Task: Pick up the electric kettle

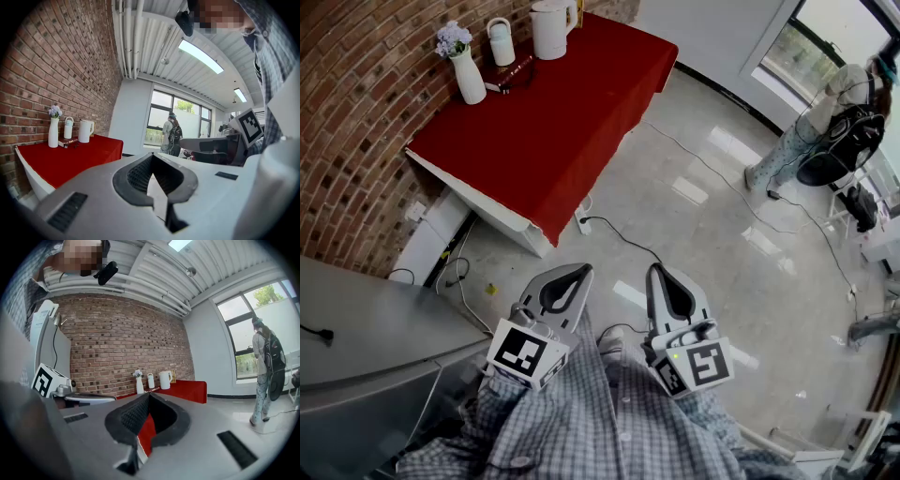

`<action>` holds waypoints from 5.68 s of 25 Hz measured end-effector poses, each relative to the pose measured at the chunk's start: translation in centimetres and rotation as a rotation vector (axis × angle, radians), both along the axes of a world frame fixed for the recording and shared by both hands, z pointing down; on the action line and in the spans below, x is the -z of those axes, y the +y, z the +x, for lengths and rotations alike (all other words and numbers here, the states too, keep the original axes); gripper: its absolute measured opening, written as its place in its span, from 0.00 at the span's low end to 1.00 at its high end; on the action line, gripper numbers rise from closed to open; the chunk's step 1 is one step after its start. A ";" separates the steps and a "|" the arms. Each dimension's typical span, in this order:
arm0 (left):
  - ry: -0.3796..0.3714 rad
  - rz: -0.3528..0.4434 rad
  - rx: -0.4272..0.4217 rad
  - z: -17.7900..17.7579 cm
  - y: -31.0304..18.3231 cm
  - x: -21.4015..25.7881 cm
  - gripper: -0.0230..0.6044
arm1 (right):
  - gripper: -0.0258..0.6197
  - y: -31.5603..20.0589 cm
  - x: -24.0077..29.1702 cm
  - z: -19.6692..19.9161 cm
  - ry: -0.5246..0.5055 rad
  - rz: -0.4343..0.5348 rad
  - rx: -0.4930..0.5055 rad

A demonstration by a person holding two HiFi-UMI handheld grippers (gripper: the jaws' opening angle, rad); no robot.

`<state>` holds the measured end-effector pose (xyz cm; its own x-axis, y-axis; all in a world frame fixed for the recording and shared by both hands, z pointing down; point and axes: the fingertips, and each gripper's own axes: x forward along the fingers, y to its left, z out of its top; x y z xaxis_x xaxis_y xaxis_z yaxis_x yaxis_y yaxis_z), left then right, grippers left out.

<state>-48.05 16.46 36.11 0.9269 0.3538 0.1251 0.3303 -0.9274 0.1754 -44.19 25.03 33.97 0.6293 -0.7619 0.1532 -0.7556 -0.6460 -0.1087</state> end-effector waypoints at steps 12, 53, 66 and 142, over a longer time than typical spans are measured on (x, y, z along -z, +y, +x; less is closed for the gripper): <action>0.015 0.003 -0.023 -1.2 -0.8 0.0 0.04 | 0.05 -1.1 0.3 -1.2 -0.001 0.014 -0.024; 0.038 0.013 0.079 -3.1 -8.5 -0.2 0.04 | 0.05 -5.6 -0.1 -0.5 0.034 -0.014 -0.028; 0.035 0.041 0.140 4.5 -7.2 0.1 0.04 | 0.05 -5.0 -0.2 8.2 0.021 0.010 0.033; 0.045 0.008 0.034 41.4 -16.9 -0.1 0.04 | 0.05 -12.2 -1.4 43.7 0.003 -0.069 -0.117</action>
